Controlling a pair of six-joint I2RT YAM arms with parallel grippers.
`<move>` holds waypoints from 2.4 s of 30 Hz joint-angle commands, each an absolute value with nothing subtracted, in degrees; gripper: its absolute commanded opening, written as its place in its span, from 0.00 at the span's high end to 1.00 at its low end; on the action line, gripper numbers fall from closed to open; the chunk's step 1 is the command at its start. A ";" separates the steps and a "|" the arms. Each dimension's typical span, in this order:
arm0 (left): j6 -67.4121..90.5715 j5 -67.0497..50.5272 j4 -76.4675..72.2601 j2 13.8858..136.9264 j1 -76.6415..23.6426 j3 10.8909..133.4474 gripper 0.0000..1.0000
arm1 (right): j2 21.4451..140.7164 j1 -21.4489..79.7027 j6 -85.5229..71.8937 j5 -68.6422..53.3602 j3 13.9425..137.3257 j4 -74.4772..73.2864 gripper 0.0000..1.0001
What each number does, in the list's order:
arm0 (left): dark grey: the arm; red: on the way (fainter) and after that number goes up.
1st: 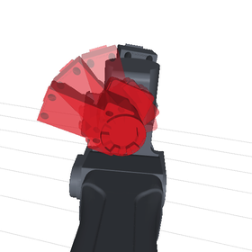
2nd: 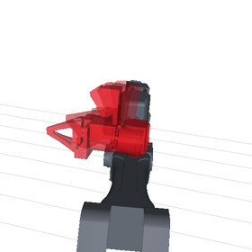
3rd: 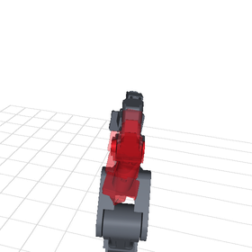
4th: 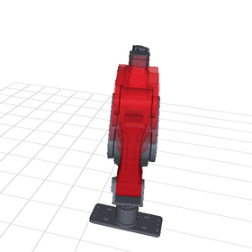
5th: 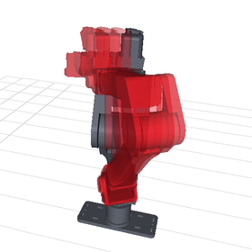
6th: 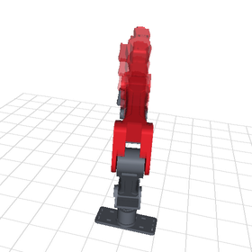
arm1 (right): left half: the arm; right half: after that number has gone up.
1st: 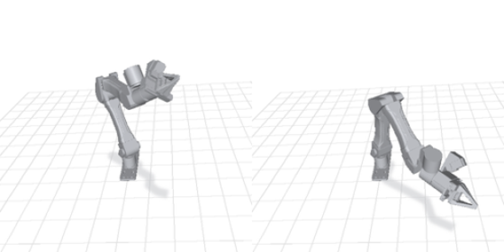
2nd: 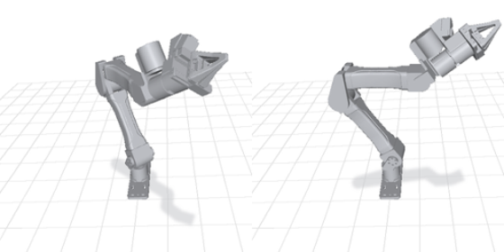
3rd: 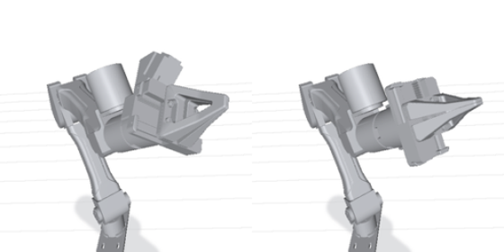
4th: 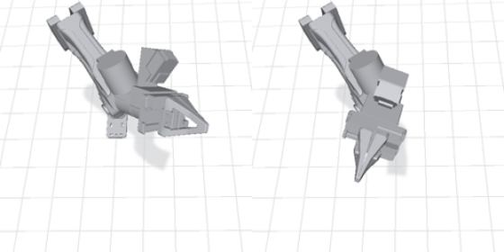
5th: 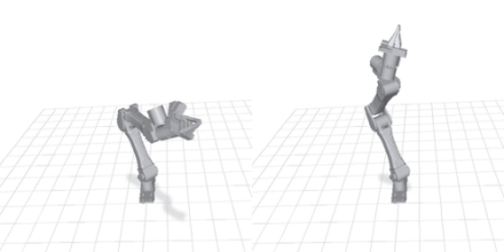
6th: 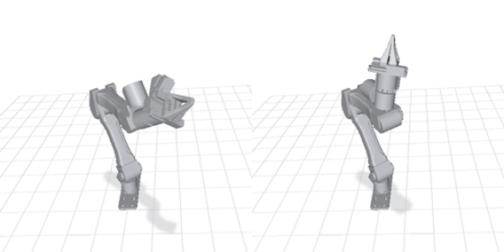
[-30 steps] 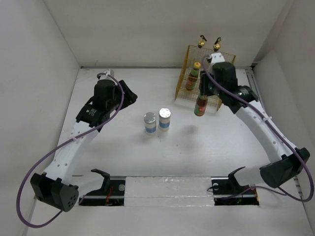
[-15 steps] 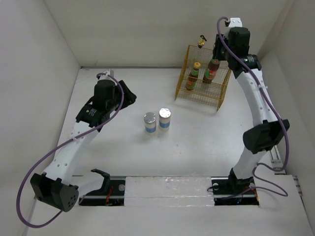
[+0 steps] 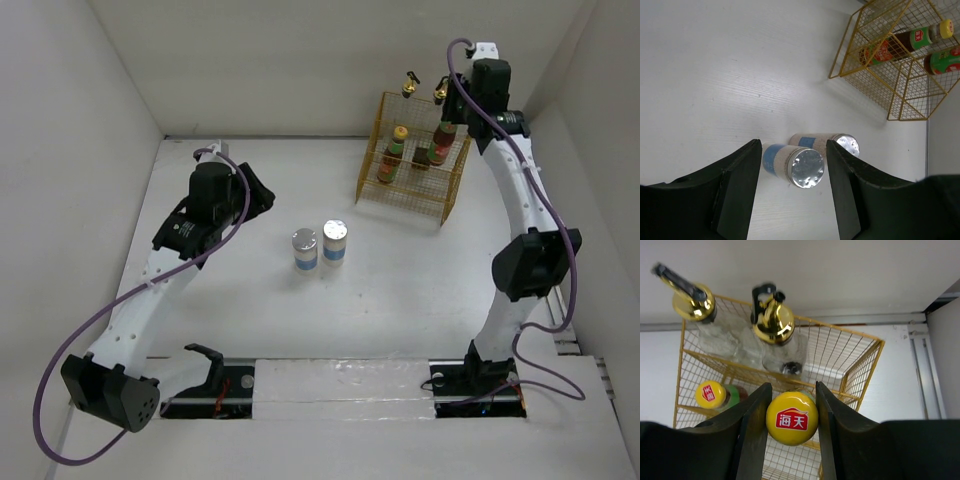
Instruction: Organize the condiment bottles
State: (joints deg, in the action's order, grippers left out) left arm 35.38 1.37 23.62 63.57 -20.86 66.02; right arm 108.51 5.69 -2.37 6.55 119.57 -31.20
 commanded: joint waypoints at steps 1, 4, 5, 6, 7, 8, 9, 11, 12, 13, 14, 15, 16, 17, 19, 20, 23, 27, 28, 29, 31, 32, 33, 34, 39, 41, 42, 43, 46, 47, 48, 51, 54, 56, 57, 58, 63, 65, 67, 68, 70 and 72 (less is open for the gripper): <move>34.54 1.85 23.38 62.05 -20.57 68.47 0.50 | 103.81 6.94 -2.20 5.62 114.46 -20.32 0.99; 34.54 1.85 23.38 62.05 -20.57 67.94 0.50 | 102.66 6.94 -2.20 6.23 107.86 -18.46 0.99; 34.54 1.85 23.38 62.05 -20.57 67.94 0.50 | 102.66 7.47 -2.20 6.24 106.88 -18.46 0.99; 34.54 1.85 23.38 62.05 -20.57 67.94 0.50 | 102.66 7.47 -2.20 6.24 105.66 -18.46 0.99; 34.54 1.85 23.38 62.05 -20.57 67.94 0.50 | 102.66 7.47 -2.20 6.24 105.04 -18.46 0.98; 34.54 1.85 23.38 62.05 -20.57 67.94 0.50 | 102.66 7.47 -2.20 6.24 104.42 -17.85 0.98; 34.54 1.85 23.38 62.05 -20.57 67.94 0.50 | 103.18 7.99 -2.20 6.24 103.72 -17.84 0.97; 34.54 1.85 23.38 62.05 -20.57 67.42 0.50 | 103.18 8.00 -2.20 6.76 102.05 -17.84 0.92; 34.54 1.85 23.38 62.05 -20.57 67.41 0.50 | 103.18 8.00 -2.20 6.77 102.04 -17.84 0.89; 34.54 1.32 23.38 62.05 -20.57 67.41 0.50 | 103.18 8.00 -2.20 6.77 101.08 -17.84 0.85; 34.54 1.32 23.38 61.53 -20.57 67.41 0.50 | 103.18 8.00 -2.20 6.77 100.38 -17.84 0.74; 34.54 1.32 23.38 61.52 -20.57 67.41 0.50 | 103.18 8.52 -2.20 6.77 100.37 -17.84 0.67; 34.54 1.32 23.38 61.52 -20.57 66.89 0.50 | 103.18 8.53 -2.20 7.29 100.37 -17.84 0.60; 34.54 1.32 23.38 61.52 -20.57 66.88 0.50 | 103.18 8.53 -2.20 7.29 99.85 -18.36 0.46; 34.54 1.32 23.38 61.52 -20.57 66.88 0.50 | 102.57 8.53 -2.20 8.00 99.84 -18.89 0.32; 34.54 1.32 23.38 61.52 -20.57 66.88 0.50 | 101.87 8.53 -2.20 8.61 100.54 -18.90 0.25; 34.54 1.32 23.38 61.52 -20.57 66.88 0.50 | 100.29 8.53 -2.20 8.61 102.39 -20.82 0.23; 34.54 1.32 23.38 61.52 -20.57 66.88 0.50 | 94.25 9.93 -0.97 9.14 100.74 -21.36 0.22; 34.54 1.32 23.38 61.52 -20.57 66.88 0.50 | 92.74 10.63 -0.97 8.36 99.42 -21.36 0.26; 34.54 1.32 23.38 61.52 -20.57 66.88 0.50 | 91.07 11.50 -0.27 7.31 97.66 -20.75 0.33; 34.54 1.32 23.38 61.52 -20.57 66.88 0.50 | 85.47 14.93 1.22 4.24 90.14 -19.43 0.70; 34.54 1.32 23.38 61.52 -20.57 66.88 0.50 | 83.60 16.25 1.84 -0.31 87.39 -18.90 0.80; 34.54 1.32 23.38 61.52 -20.57 66.88 0.50 | 81.93 19.13 2.37 -2.53 84.75 -18.90 0.85; 34.54 1.32 23.38 61.52 -20.57 66.88 0.50 | 78.78 20.81 2.37 -4.11 79.94 -18.90 0.88; 34.54 1.32 23.91 62.05 -20.57 67.93 0.50 | 70.32 31.62 3.51 -12.46 67.60 -19.42 0.41; 34.54 1.32 23.91 62.58 -20.57 67.94 0.50 | 69.52 36.02 4.04 -14.05 63.83 -19.42 0.19; 34.54 1.32 23.91 63.19 -20.57 68.55 0.50 | 69.52 37.08 4.04 -14.93 63.11 -19.42 0.10; 34.54 1.32 23.91 63.19 -20.57 68.55 0.50 | 69.52 38.05 4.91 -16.33 63.11 -19.42 0.07; 34.54 0.79 23.91 63.72 -20.57 68.55 0.50 | 72.94 41.39 5.62 -14.78 62.40 -19.42 0.01; 34.54 0.79 23.91 63.72 -20.57 68.55 0.50 | 73.99 41.92 5.63 -14.24 62.40 -18.12 0.00; 34.54 0.79 23.91 63.72 -20.57 68.55 0.50 | 76.18 41.92 6.23 -14.24 62.40 -17.15 0.00; 34.54 0.26 23.91 63.72 -20.57 68.55 0.50 | 80.14 42.45 6.24 -12.49 63.97 -13.98 0.00; 35.07 -0.26 23.91 63.72 -20.57 68.55 0.50 | 85.85 42.45 6.24 -10.55 66.70 -12.39 0.00; 35.07 -0.26 23.91 63.20 -20.57 68.55 0.50 | 89.37 42.45 6.77 -9.50 68.73 -10.73 0.00; 35.07 -0.26 23.91 63.19 -20.57 68.55 0.50 | 90.34 42.45 6.77 -7.32 69.25 -9.77 0.00; 35.07 -0.26 23.91 63.19 -20.57 68.55 0.50 | 91.13 42.45 6.77 -6.77 69.26 -8.89 0.00; 35.07 0.35 23.91 62.14 -20.57 67.94 0.50 | 96.23 42.45 5.89 -3.96 71.28 -5.63 0.05; 35.07 0.35 23.91 62.14 -20.57 67.42 0.50 | 96.77 42.45 5.27 -3.43 71.98 -4.23 0.10; 35.07 0.35 23.91 62.14 -20.57 67.41 0.50 | 97.29 42.45 4.75 -4.04 71.98 -2.99 0.32; 35.07 0.35 23.91 62.14 -20.57 67.41 0.50 | 97.29 42.45 4.75 -4.04 72.68 -2.99 0.39; 35.07 0.87 23.91 62.14 -20.57 67.41 0.50 | 95.81 42.45 4.22 -3.52 73.82 -2.99 0.56; 35.07 0.88 23.91 62.14 -20.57 67.41 0.50 | 93.27 40.97 3.61 -4.04 74.52 -2.99 0.61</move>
State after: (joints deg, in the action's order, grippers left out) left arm 35.40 0.30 24.32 63.79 -20.86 66.04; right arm 97.82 41.98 4.82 -4.38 69.89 -8.56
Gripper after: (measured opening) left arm 0.502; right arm 0.664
